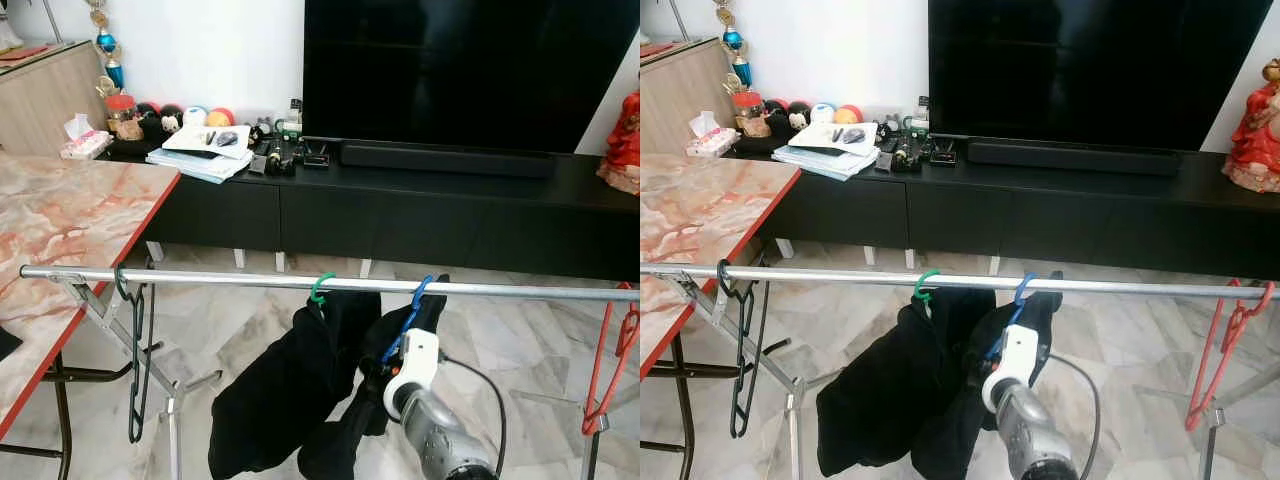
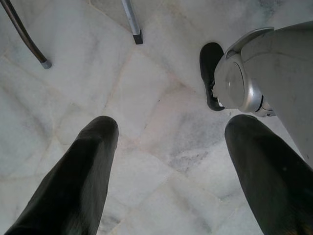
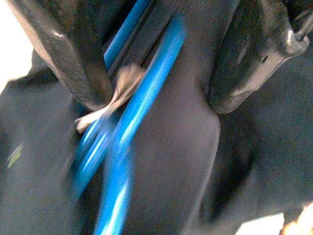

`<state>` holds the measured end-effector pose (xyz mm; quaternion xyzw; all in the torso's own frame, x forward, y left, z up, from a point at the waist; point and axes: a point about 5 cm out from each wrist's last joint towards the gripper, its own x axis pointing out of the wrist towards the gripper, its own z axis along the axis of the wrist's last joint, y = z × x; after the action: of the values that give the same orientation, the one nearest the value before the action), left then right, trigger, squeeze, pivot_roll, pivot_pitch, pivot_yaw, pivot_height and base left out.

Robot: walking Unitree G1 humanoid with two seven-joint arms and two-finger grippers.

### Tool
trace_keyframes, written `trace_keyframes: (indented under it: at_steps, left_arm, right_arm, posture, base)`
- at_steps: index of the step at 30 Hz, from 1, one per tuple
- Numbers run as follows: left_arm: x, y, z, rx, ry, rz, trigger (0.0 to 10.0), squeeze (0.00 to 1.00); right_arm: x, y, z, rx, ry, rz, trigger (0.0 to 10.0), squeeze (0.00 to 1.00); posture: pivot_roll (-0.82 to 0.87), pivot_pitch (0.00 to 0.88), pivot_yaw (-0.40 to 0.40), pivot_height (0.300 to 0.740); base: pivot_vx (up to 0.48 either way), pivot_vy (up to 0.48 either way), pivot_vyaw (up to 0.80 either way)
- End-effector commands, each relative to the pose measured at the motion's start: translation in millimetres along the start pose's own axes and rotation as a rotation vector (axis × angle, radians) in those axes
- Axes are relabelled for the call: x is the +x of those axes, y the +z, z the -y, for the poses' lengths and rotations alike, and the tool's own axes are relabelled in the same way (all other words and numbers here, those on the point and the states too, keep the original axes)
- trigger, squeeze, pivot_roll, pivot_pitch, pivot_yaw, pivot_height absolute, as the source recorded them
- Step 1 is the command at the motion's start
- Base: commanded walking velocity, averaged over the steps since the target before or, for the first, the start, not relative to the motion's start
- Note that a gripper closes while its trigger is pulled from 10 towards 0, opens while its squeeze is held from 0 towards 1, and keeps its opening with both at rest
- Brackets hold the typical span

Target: Hang hanger

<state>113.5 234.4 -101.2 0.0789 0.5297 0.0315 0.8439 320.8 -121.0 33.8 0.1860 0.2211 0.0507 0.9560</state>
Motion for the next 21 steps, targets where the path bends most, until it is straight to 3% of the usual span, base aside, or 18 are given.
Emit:
trace_keyframes:
  at_steps: [1, 6, 13, 17, 21]
  left_arm:
    - [-0.2, -2, -0.4, 0.021, -0.003, -0.017, 10.0, 0.0]
    - [-0.3, -2, -0.4, 0.023, -0.003, -0.018, 10.0, 0.0]
    - [-0.3, -3, 0.0, 0.026, -0.009, -0.019, 10.0, 0.0]
    - [-0.3, -3, 0.2, 0.029, -0.012, -0.022, 10.0, 0.0]
    - [-0.2, -3, 0.2, 0.031, -0.012, -0.021, 10.0, 0.0]
  right_arm:
    - [1.2, 9, 4.1, 0.0, -0.035, 0.045, 10.0, 0.0]
    - [1.8, 17, 11.0, -0.018, -0.095, 0.088, 10.0, 0.0]
    - [2.4, 3, 17.2, -0.1, -0.165, -0.011, 10.0, 0.0]
    - [1.8, -3, 18.7, -0.077, -0.196, -0.02, 10.0, 0.0]
    - [3.7, -4, 11.3, -0.047, -0.138, -0.017, 10.0, 0.0]
  posture:
    - [0.16, 0.0, 0.001, 0.74]
    - [0.16, 0.0, 0.001, 0.74]
    - [0.17, 0.0, 0.0, 0.74]
    - [0.17, 0.0, 0.002, 0.74]
    - [0.17, 0.0, 0.003, 0.74]
  base:
    - [0.0, 0.0, 0.0]
    - [0.0, 0.0, 0.0]
    - [0.0, 0.0, 0.0]
    - [0.0, 0.0, 0.0]
    - [0.0, 0.0, 0.0]
